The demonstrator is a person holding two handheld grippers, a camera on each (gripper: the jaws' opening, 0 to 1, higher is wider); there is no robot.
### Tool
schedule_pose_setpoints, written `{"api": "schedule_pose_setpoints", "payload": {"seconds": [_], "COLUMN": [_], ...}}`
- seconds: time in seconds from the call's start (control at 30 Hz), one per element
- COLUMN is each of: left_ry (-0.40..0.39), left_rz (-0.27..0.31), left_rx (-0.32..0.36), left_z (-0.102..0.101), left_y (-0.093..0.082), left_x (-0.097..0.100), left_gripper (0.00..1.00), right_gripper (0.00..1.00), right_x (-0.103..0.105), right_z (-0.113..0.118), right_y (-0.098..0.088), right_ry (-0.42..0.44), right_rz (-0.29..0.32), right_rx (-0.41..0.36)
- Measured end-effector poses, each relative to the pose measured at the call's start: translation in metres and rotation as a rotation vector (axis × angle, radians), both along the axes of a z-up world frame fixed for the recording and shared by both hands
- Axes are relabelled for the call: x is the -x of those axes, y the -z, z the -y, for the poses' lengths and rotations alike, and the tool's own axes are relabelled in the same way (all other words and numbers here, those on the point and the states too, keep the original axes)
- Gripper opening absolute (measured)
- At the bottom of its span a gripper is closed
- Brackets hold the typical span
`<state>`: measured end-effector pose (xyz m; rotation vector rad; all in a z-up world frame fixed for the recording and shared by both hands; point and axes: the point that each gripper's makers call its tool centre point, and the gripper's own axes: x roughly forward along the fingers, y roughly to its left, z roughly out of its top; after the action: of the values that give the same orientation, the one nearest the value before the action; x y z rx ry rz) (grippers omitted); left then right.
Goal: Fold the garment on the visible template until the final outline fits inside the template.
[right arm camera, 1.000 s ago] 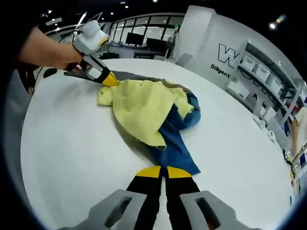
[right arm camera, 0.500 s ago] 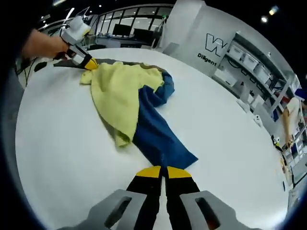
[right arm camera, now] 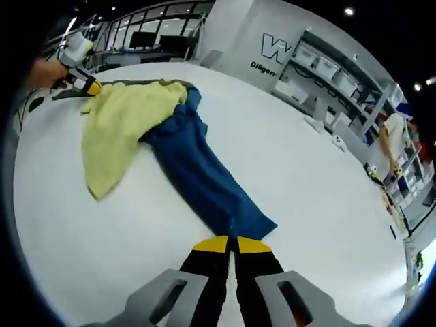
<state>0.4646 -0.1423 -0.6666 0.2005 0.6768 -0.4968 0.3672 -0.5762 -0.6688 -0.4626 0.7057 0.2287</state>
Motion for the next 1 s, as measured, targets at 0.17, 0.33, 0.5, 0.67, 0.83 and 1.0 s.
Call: {"api": "schedule_pose_setpoints", "payload": {"seconds": [0.17,0.33,0.5,0.67,0.83,1.0], "left_ry": [0.001,-0.004,-0.008,-0.009,-0.010,-0.012], "left_rz": [-0.003,-0.005,-0.006,-0.008,-0.008,-0.009], "left_rx": [-0.004,-0.008,-0.011,-0.012,-0.013,-0.013], "left_z": [-0.003,-0.007,-0.010,-0.011,-0.011,-0.011], "left_y": [0.000,0.001,0.001,0.001,0.001,0.000], "left_x": [0.003,0.006,0.009,0.012,0.013,0.014], "left_gripper": [0.00,0.00,0.00,0.00,0.00,0.00], "right_gripper": [0.00,0.00,0.00,0.00,0.00,0.00], "right_x": [0.001,0.001,0.001,-0.005,-0.008,-0.010], "right_z": [0.022,0.039,0.044,0.056,0.054,0.060], "right_y": [0.003,0.003,0.001,0.000,0.002,0.001], "right_ry": [0.044,0.095,0.125,0.185,0.181,0.195], "right_rz": [-0.010,-0.013,-0.016,-0.024,-0.034,-0.039], "right_rx": [0.016,0.023,0.043,0.078,0.094,0.086]}}
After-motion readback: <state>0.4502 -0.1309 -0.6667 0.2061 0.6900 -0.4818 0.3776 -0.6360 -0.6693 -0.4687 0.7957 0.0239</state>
